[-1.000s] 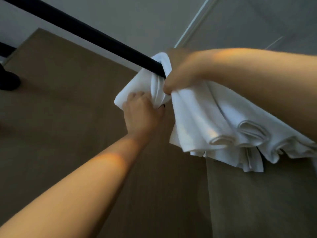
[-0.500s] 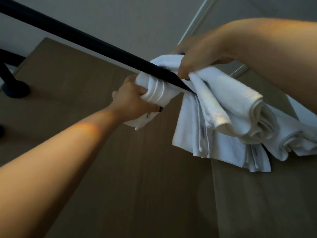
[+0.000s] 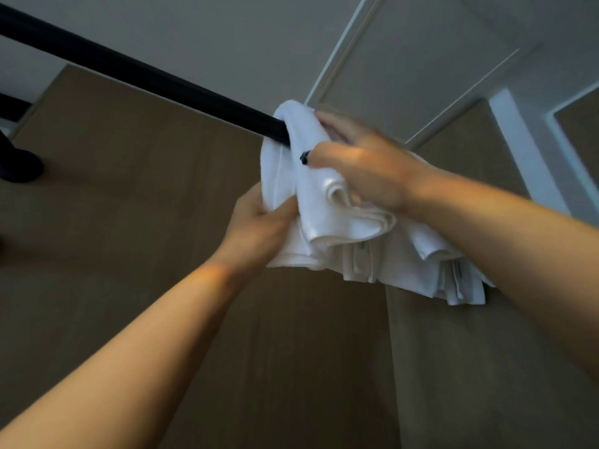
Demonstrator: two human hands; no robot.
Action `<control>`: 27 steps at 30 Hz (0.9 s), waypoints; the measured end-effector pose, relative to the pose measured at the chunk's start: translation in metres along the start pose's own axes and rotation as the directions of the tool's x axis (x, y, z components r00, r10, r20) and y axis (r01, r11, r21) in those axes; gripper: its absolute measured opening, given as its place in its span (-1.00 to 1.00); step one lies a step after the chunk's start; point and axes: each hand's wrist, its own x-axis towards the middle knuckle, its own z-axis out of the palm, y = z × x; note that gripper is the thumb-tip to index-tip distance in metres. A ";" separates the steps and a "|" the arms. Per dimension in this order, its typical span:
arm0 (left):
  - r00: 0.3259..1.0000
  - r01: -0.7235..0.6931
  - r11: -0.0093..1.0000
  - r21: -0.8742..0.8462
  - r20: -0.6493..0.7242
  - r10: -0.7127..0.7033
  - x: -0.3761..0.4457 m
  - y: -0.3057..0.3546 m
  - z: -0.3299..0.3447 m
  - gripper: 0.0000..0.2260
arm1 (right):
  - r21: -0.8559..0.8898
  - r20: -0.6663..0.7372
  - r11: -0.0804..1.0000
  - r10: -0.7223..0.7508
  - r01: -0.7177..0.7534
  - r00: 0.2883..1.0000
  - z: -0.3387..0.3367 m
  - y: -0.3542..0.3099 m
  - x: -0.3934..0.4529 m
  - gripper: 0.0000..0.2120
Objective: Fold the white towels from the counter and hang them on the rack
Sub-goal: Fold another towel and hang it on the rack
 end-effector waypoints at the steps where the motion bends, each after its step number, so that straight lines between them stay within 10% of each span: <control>1: 0.999 0.021 0.997 -0.074 0.027 -0.019 -0.002 0.001 -0.001 -0.75 | -0.049 0.015 0.998 -0.028 0.029 0.999 0.006 0.006 -0.006 -0.25; 12: 0.960 0.280 0.878 -0.389 0.130 -0.249 0.000 0.034 -0.009 -0.60 | -0.537 0.064 0.809 -0.243 0.239 0.968 0.040 0.046 -0.039 0.17; 18: 0.897 0.357 0.928 -0.110 0.318 -0.308 0.012 0.065 -0.004 -0.51 | -0.589 -0.184 0.795 -0.306 0.144 0.934 0.079 0.051 -0.051 0.06; 23: 0.920 0.378 0.925 -0.022 0.121 -0.373 0.035 0.072 0.015 -0.55 | -0.531 -0.279 0.839 -0.306 0.119 0.910 0.090 0.050 -0.056 -0.21; 27: 0.946 0.324 0.943 0.081 -0.033 -0.323 0.044 0.065 0.019 -0.64 | -0.454 -0.056 0.890 -0.070 0.037 0.996 0.061 0.022 -0.077 -0.20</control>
